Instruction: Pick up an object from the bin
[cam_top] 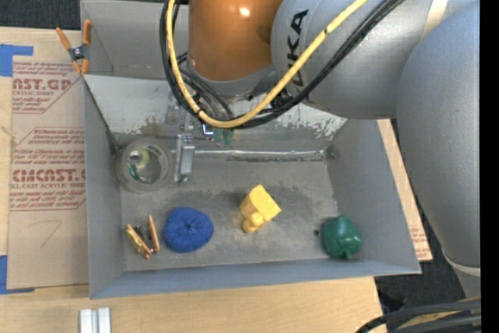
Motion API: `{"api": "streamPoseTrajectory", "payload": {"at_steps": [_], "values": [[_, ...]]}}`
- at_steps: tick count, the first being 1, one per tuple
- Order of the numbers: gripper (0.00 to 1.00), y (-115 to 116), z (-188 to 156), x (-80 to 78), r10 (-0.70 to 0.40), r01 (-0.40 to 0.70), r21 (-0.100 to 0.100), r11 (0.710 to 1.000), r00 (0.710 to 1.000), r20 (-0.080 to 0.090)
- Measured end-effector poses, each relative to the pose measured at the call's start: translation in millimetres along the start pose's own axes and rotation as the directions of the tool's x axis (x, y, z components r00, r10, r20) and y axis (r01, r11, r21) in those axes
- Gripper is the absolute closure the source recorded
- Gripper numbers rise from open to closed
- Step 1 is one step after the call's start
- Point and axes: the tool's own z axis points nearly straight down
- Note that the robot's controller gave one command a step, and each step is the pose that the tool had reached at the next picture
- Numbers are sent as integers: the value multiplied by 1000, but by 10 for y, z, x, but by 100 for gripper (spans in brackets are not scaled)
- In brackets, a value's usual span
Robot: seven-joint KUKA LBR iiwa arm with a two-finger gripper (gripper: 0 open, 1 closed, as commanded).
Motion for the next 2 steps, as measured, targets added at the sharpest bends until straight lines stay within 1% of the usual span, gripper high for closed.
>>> {"api": "streamPoseTrajectory", "payload": {"at_steps": [1,2], "values": [[0,0,0,0,0,0,0,1000,1000,0],[0,-565,592,644,-23,23,4,1000,1000,-9]]}}
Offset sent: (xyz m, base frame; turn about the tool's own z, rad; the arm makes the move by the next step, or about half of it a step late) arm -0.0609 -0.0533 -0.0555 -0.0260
